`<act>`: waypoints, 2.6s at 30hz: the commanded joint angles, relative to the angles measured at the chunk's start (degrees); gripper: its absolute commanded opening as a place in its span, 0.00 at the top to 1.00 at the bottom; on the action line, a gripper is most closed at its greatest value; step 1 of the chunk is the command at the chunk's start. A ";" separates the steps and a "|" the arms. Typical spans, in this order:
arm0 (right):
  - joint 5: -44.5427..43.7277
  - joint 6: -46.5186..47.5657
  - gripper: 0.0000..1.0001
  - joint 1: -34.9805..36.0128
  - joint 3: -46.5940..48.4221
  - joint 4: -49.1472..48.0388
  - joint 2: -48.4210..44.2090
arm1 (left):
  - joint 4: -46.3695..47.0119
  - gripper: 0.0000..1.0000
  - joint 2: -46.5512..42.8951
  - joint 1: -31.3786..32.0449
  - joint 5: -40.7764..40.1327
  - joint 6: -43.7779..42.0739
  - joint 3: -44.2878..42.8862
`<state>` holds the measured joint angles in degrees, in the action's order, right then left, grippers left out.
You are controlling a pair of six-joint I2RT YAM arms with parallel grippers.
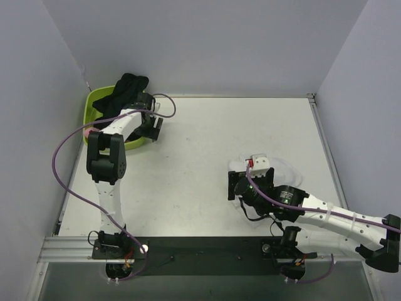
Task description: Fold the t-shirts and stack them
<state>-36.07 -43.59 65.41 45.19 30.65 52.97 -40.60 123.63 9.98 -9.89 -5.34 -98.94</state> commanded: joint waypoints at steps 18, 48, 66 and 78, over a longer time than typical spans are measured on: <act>-5.06 -3.43 0.00 7.19 1.22 -0.51 6.70 | -0.18 0.03 -18.51 13.38 -16.40 9.73 -3.29; -7.52 -8.52 0.00 9.65 3.33 4.24 12.42 | 6.06 0.03 -1.64 1.20 -3.03 18.71 4.11; -7.55 -0.36 0.00 -2.73 8.78 16.45 8.29 | 10.36 0.03 -23.42 8.63 7.43 27.66 15.60; 11.64 -12.47 0.08 -1.26 -5.02 18.74 2.84 | 20.46 0.02 -49.01 26.57 5.86 38.30 42.49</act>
<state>-30.26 -49.12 59.94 43.79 45.52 57.32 -25.47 77.62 32.80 -3.03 28.34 -62.00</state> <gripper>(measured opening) 0.926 0.974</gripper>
